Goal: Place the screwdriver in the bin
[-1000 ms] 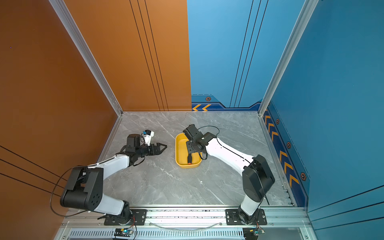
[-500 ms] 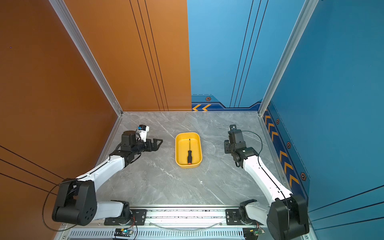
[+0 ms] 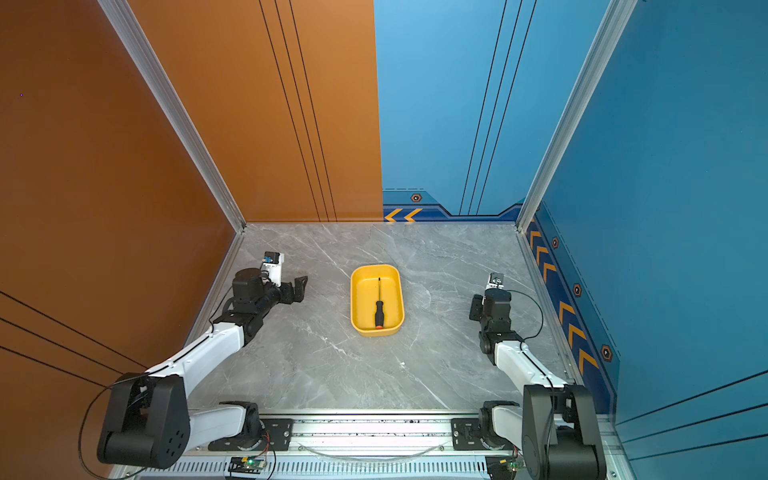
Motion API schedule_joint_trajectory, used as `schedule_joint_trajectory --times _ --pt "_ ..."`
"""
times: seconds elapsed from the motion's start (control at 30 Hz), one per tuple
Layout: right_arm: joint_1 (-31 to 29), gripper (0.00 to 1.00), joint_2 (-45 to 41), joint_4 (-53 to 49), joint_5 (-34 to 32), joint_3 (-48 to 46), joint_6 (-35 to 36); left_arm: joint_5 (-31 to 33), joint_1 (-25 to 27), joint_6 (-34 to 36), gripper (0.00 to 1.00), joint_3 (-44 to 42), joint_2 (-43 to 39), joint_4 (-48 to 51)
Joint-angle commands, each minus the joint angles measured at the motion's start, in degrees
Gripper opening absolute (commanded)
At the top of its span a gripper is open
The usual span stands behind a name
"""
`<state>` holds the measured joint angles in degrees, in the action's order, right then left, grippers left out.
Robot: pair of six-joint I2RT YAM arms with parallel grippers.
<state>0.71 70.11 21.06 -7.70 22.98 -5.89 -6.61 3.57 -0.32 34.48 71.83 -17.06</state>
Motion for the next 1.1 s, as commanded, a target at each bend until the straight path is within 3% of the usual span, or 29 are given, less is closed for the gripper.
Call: schedule_joint_trajectory --times 0.0,0.07,0.23,0.47,0.63,0.77,0.9,1.07 --pt "0.3 0.52 4.9 14.5 1.9 -1.6 -0.1 4.6 -1.3 3.0 0.98 -2.6 0.9 -8.1" --pt "0.3 0.52 5.9 13.1 2.0 0.0 0.0 4.9 -2.1 3.5 0.98 -4.2 1.8 -11.0" --pt "0.3 0.52 9.5 22.6 0.9 -1.7 -0.4 4.8 -4.1 2.2 0.98 -7.0 4.6 -17.6" --pt "-1.0 0.52 18.4 33.3 -0.3 -2.9 0.2 1.0 -6.4 0.5 0.98 -6.3 5.5 -17.3" --pt "-2.6 0.52 18.4 31.8 -1.0 -2.1 2.1 -0.5 -7.0 -0.4 0.98 -7.0 7.4 -17.6" --pt "-2.7 0.53 18.5 31.9 -1.3 -2.1 2.2 -2.0 -7.0 0.0 0.98 -9.8 13.0 -26.7" --pt "-3.0 0.55 18.5 32.0 -1.6 -2.1 2.4 -0.9 -6.3 0.8 0.98 -8.6 15.5 -26.9" --pt "-3.3 0.66 18.5 32.0 -2.3 -2.1 2.6 -0.3 -5.9 1.1 0.98 -8.2 15.9 -26.6"
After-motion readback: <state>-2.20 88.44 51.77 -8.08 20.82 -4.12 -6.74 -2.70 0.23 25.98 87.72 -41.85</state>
